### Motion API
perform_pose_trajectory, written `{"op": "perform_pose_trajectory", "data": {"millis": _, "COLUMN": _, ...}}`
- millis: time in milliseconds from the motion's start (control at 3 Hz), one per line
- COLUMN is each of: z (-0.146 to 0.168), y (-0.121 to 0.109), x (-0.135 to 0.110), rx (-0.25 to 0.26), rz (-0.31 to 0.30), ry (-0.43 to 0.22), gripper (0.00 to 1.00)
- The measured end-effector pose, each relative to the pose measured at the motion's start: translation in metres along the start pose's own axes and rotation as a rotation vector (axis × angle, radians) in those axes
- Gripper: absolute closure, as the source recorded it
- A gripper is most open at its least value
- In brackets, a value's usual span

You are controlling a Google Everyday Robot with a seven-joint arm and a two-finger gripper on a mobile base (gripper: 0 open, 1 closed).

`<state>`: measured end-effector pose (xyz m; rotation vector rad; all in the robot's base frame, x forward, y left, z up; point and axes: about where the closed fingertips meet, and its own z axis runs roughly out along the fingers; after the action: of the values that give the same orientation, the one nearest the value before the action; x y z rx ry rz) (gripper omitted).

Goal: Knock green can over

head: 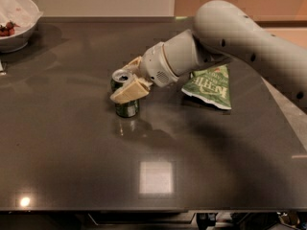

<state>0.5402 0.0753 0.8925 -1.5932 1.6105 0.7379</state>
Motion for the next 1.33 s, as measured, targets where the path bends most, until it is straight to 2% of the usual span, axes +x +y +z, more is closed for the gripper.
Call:
{"op": "perform_pose_trajectory", "data": {"millis": 333, "z": -0.031, "y": 0.011, "x": 0.005, "rx": 0.001, "rz": -0.012, "ry": 0.096, "gripper": 1.00}}
{"op": "perform_pose_trajectory", "data": {"millis": 667, "z": -0.065, "y": 0.018, "x": -0.003, "rx": 0.013, "rz": -0.047, "ry": 0.212, "gripper": 1.00}}
{"op": "perform_pose_trajectory", "data": {"millis": 1000, "z": -0.090, "y": 0.025, "x": -0.004, "rx": 0.003, "rz": -0.114, "ry": 0.379, "gripper": 1.00}}
{"op": "perform_pose_trajectory", "data": {"millis": 1333, "z": -0.096, "y": 0.035, "x": 0.003, "rx": -0.058, "rz": -0.190, "ry": 0.549, "gripper": 1.00}}
